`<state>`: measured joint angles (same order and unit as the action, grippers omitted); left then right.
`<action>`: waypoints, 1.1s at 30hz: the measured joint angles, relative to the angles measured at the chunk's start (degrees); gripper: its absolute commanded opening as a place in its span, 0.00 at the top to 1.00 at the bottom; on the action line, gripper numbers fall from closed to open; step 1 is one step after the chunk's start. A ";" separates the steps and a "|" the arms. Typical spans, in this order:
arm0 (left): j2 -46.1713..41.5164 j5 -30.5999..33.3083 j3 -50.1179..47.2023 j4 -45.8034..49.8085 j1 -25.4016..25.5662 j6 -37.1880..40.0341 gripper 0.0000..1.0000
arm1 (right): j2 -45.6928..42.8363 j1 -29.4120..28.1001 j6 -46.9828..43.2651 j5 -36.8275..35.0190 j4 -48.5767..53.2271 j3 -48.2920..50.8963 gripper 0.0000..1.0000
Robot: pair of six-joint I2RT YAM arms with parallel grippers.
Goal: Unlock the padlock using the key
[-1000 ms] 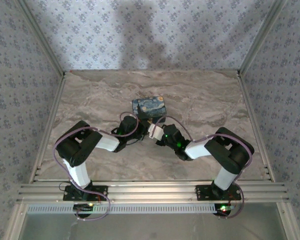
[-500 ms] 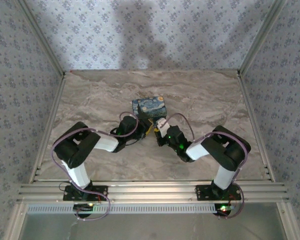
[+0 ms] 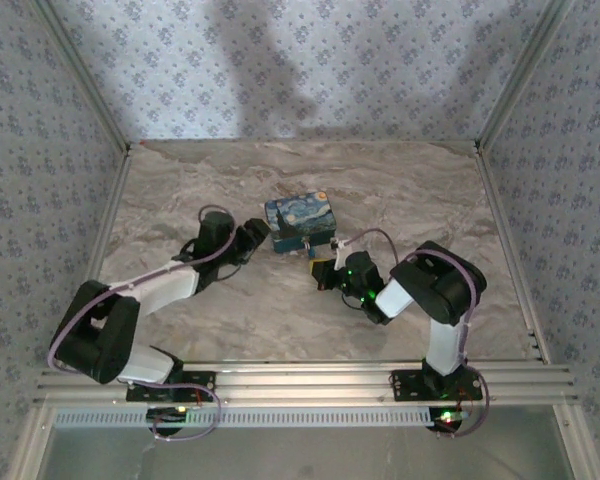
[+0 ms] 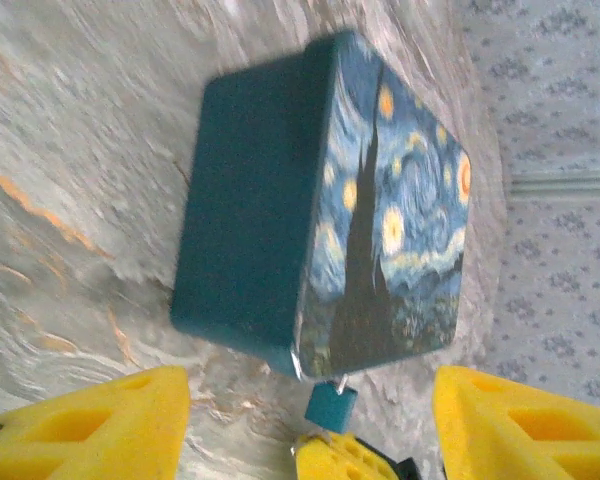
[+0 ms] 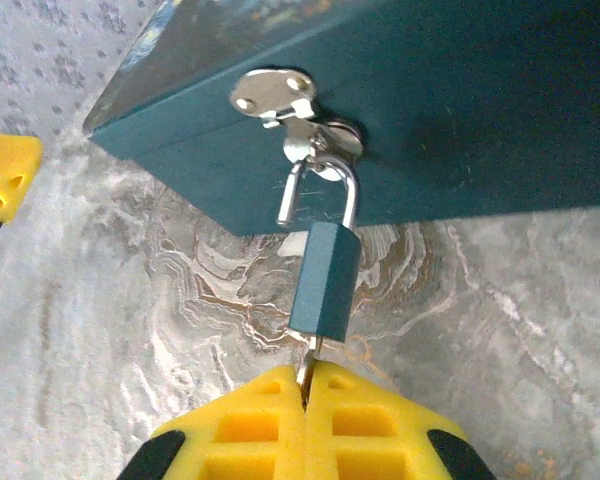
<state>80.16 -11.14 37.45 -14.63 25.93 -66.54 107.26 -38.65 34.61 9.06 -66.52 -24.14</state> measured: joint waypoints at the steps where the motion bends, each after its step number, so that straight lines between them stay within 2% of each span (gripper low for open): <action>1: 0.04 -0.50 1.18 1.79 -1.38 1.84 0.34 | 0.15 0.33 1.95 0.63 -0.35 0.24 0.82; 6: 3.76 -3.76 8.20 8.09 -4.39 9.55 0.35 | -1.77 1.88 6.45 2.47 -0.11 2.23 0.64; 10: 10.12 -7.28 14.71 10.23 -4.42 14.32 0.34 | -8.41 3.80 5.68 2.45 6.51 4.09 0.48; 12: 13.00 -8.24 17.20 11.50 -4.17 16.33 0.34 | -11.50 5.31 4.68 3.34 9.64 4.17 0.44; 16: 18.23 -10.14 21.11 13.40 -3.63 18.86 0.34 | -13.33 8.79 3.43 9.01 14.10 1.36 0.42; 20: 22.03 -10.69 23.47 14.69 -2.47 20.63 0.35 | -9.88 9.84 3.06 14.21 15.19 -4.46 0.34; 26: 22.82 -10.34 23.61 15.91 -1.05 21.31 0.37 | -2.10 10.36 2.45 17.88 14.10 -8.74 0.32; 33: 23.04 -10.27 23.61 15.52 -0.94 21.29 0.39 | 2.19 10.47 2.38 20.70 10.32 -11.54 0.32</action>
<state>103.20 -21.41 61.06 0.89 24.99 -45.25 109.45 -28.18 36.99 29.76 -56.21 -35.68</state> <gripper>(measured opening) 0.618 0.682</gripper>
